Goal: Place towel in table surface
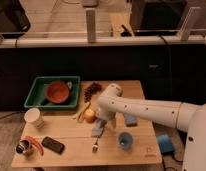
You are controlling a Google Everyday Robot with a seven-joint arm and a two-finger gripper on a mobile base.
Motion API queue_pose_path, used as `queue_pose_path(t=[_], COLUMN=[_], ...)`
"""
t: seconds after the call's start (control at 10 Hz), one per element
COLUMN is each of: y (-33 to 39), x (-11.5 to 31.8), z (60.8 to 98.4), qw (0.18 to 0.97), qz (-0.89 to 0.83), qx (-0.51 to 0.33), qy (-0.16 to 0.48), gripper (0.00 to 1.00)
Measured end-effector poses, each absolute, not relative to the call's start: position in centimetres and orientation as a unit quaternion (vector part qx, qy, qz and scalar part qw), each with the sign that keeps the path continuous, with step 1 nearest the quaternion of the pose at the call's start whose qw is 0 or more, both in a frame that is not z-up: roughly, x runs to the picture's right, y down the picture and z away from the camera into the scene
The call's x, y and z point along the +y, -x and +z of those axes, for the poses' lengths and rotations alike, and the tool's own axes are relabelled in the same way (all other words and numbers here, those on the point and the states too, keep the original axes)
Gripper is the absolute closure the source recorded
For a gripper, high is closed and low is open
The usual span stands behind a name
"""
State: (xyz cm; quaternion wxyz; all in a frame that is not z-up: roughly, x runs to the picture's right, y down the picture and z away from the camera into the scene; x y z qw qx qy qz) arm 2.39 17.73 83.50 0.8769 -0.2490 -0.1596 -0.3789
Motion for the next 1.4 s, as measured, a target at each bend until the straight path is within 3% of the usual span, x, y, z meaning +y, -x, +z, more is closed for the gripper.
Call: queue_pose_path(t=[0.2, 0.4, 0.6, 0.9, 1.1, 1.4], y=[-3.1, -2.9, -2.1, -0.2, -0.1, -0.2], x=[17.8, 18.3, 19.0, 20.4, 20.5, 20.5], z=[83.6, 83.6, 84.0, 85.5, 85.4, 85.0], qw=[0.882, 0.884, 0.882, 0.872, 0.871, 0.869], qz=[-0.37, -0.368, -0.371, -0.385, -0.385, -0.387], qx=[-0.155, -0.152, -0.146, -0.142, -0.143, -0.143], qy=[0.246, 0.246, 0.25, 0.267, 0.271, 0.274], gripper=[0.26, 0.46, 0.56, 0.5, 0.55, 0.87])
